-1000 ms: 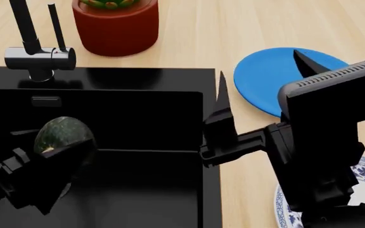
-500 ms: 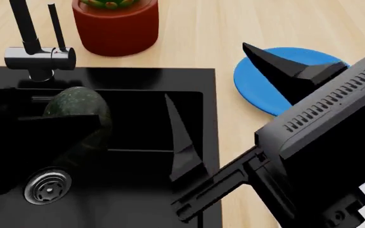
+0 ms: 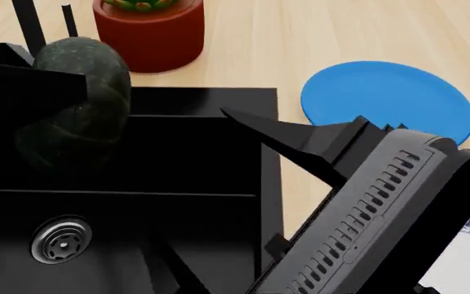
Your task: Pick the squash from the sink and place it on the plate located on the counter
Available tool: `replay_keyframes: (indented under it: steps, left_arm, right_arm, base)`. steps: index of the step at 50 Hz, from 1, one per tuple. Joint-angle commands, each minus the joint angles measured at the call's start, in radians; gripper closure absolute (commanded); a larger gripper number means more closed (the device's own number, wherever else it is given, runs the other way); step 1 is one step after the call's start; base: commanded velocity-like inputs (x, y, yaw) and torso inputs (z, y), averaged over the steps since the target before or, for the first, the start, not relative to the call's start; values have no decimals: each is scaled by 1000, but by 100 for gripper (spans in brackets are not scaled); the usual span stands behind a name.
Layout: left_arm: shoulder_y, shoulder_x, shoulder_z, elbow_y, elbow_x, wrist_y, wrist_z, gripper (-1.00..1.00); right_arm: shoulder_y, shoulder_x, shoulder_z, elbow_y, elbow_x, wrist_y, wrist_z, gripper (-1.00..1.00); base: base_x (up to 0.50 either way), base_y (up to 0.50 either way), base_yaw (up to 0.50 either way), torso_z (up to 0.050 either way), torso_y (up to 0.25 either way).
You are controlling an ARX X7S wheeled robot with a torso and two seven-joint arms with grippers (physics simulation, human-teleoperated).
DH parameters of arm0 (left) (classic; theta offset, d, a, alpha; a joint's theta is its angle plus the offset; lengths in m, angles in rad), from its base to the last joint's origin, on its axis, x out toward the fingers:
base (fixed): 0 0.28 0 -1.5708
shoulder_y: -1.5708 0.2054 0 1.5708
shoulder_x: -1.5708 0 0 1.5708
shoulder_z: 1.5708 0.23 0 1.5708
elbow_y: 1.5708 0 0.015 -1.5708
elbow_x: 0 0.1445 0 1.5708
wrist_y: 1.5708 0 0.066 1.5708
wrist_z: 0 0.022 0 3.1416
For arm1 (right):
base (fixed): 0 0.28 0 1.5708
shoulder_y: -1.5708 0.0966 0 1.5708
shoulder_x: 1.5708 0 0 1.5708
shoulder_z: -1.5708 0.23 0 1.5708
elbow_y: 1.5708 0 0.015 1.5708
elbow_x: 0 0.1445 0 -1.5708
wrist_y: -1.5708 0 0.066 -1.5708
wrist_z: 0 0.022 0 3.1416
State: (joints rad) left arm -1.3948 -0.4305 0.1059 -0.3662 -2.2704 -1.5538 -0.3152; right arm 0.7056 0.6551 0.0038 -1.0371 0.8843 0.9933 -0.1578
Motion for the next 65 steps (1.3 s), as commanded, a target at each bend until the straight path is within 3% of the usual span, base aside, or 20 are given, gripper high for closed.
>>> replay_keyframes:
  steps: [1, 7, 22, 43, 65]
  left_arm:
    - [-184, 15, 159, -250, 98, 15, 127, 100]
    - [-186, 21, 166, -260, 152, 17, 204, 100]
    - [-161, 28, 204, -260, 239, 34, 336, 100]
    - [-128, 16, 257, -221, 200, 59, 354, 100]
    - [-124, 14, 303, -197, 143, 81, 352, 100]
  right_arm:
    - [61, 168, -181, -7, 143, -134, 184, -100]
    - [143, 197, -257, -4, 183, -169, 235, -100]
    - [215, 186, -274, 28, 204, -189, 262, -100]
    - [330, 152, -300, 72, 254, -161, 293, -100]
    - [366, 84, -386, 140, 160, -158, 240, -100]
  base:
    - [0, 0, 0, 0, 0]
    - [0, 0, 0, 0, 2]
    - [0, 0, 0, 0, 1]
    - [0, 0, 0, 0, 0]
    - [0, 0, 0, 0, 1]
